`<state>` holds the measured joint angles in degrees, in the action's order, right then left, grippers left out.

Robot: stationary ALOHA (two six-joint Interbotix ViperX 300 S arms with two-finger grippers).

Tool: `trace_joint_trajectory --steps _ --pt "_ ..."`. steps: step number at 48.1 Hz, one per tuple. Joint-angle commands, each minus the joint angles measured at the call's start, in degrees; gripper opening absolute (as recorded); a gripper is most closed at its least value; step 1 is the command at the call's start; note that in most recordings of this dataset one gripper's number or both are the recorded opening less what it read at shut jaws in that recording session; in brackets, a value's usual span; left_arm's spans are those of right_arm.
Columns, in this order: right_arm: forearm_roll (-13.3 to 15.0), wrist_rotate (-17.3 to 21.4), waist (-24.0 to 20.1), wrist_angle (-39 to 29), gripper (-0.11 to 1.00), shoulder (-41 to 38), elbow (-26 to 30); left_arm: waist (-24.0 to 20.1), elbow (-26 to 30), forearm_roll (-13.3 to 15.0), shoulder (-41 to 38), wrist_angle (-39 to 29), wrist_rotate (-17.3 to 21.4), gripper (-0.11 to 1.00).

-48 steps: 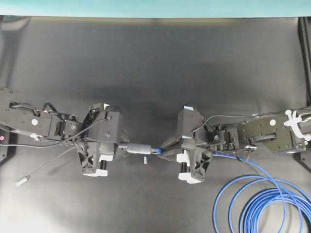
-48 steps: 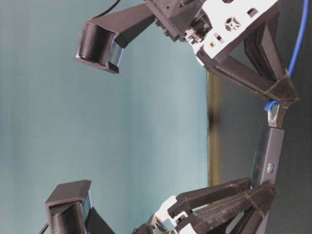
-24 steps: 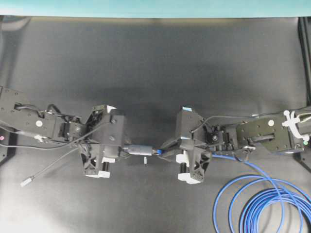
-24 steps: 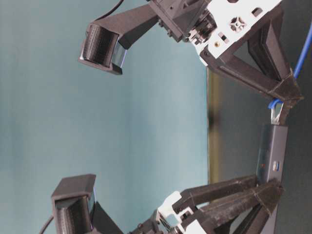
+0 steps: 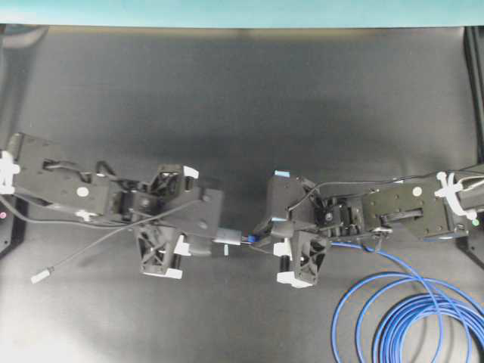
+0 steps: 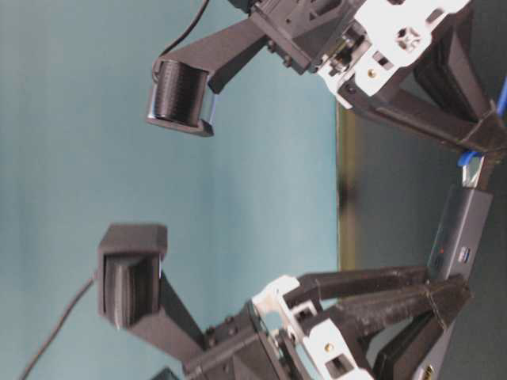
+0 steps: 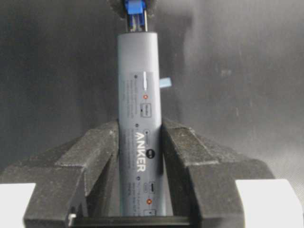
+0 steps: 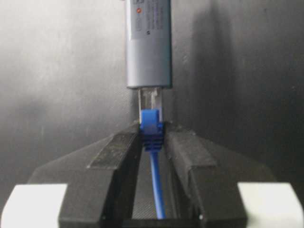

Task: Insert the LAN cable into the hub.
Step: 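Push the blue plug with the right gripper into the hub port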

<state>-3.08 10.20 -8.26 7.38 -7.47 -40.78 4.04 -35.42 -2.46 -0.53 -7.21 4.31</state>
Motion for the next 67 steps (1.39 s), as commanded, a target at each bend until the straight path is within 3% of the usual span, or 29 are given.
trace_joint_trajectory --steps 1,15,48,60,63,67 --pt "0.0 -0.4 0.3 0.7 0.15 0.2 1.9 0.2 1.9 -0.2 0.1 0.6 0.1 0.28" --pt "-0.4 -0.3 0.3 4.0 0.15 0.2 1.9 0.0 -1.6 -0.2 1.4 8.7 -2.0 0.28" --pt "-0.4 0.4 -1.4 2.9 0.15 1.0 -1.1 0.2 -4.9 -0.2 2.8 6.9 -2.6 0.28" --pt "-0.4 0.4 -1.7 2.5 0.80 1.1 -1.6 0.3 -5.4 -0.2 2.5 6.1 -2.8 0.28" --pt "-0.4 0.4 -1.7 2.3 0.86 1.4 -1.8 0.3 -5.5 -0.2 2.5 6.1 -2.8 0.28" --pt "-0.4 0.4 -1.7 2.3 0.83 1.8 -2.6 0.3 -5.8 -0.2 2.5 6.2 -2.8 0.28"
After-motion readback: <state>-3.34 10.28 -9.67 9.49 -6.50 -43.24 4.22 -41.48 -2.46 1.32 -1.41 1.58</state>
